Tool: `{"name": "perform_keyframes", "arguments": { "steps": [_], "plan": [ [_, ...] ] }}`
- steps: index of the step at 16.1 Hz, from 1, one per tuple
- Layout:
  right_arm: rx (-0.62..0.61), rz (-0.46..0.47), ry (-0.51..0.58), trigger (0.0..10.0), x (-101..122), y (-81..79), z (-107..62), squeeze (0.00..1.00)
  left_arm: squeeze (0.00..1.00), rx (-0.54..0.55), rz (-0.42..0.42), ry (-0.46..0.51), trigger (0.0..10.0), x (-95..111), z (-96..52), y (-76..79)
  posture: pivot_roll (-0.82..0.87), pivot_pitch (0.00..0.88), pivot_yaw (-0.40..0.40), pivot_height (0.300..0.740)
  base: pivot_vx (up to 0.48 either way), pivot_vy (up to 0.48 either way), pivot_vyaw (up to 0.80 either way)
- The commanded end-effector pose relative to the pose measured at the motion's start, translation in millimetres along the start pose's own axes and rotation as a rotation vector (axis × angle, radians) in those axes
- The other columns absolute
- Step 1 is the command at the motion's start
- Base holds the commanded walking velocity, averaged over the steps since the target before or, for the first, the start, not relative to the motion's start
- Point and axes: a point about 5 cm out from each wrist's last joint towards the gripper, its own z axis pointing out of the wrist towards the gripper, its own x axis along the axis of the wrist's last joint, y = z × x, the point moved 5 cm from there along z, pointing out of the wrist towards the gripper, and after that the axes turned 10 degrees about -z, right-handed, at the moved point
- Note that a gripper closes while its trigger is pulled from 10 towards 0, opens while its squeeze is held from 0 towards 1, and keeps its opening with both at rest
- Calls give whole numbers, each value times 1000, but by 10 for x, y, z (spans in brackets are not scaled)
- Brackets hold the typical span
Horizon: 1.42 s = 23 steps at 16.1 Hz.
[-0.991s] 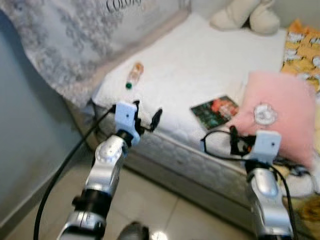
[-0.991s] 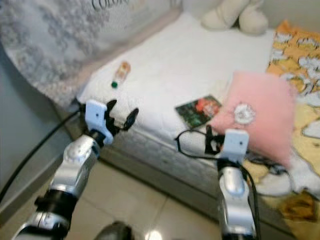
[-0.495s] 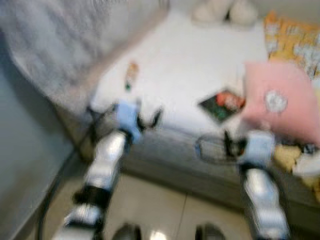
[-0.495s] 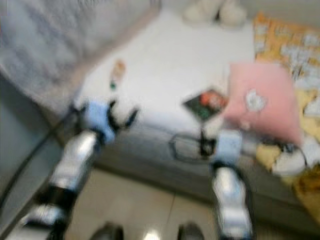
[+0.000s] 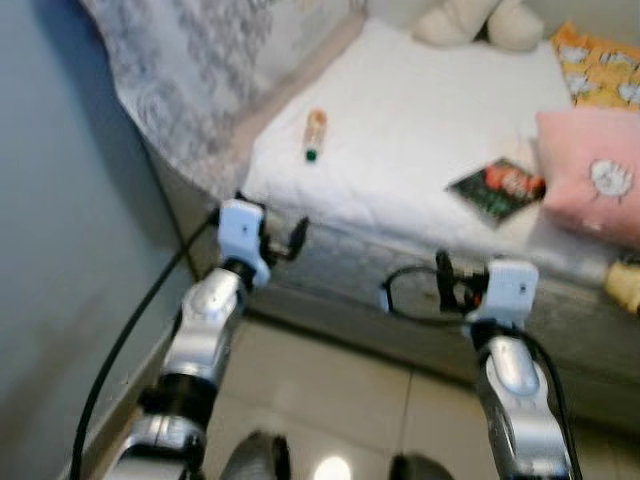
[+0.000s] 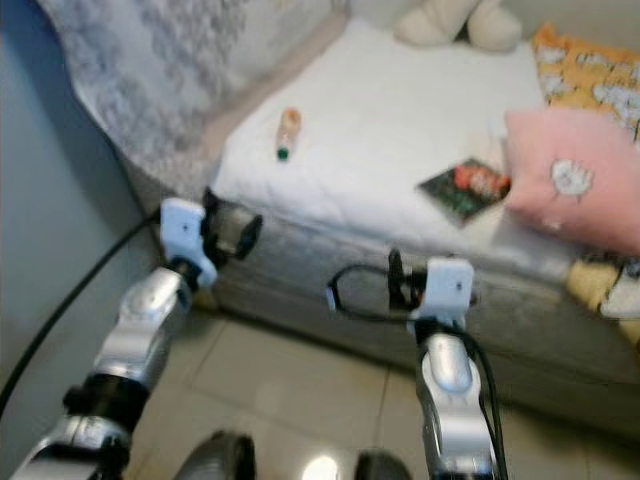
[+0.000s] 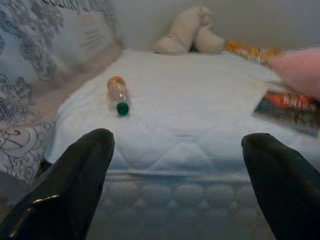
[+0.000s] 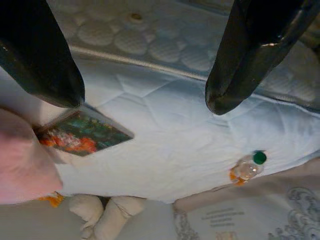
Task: Clean up the room
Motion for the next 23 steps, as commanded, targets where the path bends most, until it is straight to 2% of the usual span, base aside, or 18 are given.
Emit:
{"name": "perform_keyframes", "arguments": {
  "steps": [1,12,14,17,20,23],
  "plan": [
    [-24,-17,-21,10000,-41,98,-11,0,0,-33,9,0,10000,3,50,117,-11,0,28,678,0,0,-481],
    [-1,-46,-18,10000,-65,109,18,0,0,-19,9,-9,10000,-22,86,107,-11,0,23,678,0,0,-502],
    [9,-85,-16,10000,-46,60,36,0,0,7,0,-10,10000,-29,89,73,-14,0,22,678,0,0,0],
    [26,-32,-26,10000,-33,18,62,0,0,67,-54,-12,10000,-49,81,-25,-13,0,21,678,0,0,0],
    [38,-61,-29,10000,-40,18,61,0,0,54,-8,-17,10000,-75,77,28,-10,0,18,678,0,112,656],
    [11,-73,-39,10000,-66,38,87,0,0,54,-6,-12,10000,-65,97,53,-12,0,20,678,0,0,200]
  ]
}}
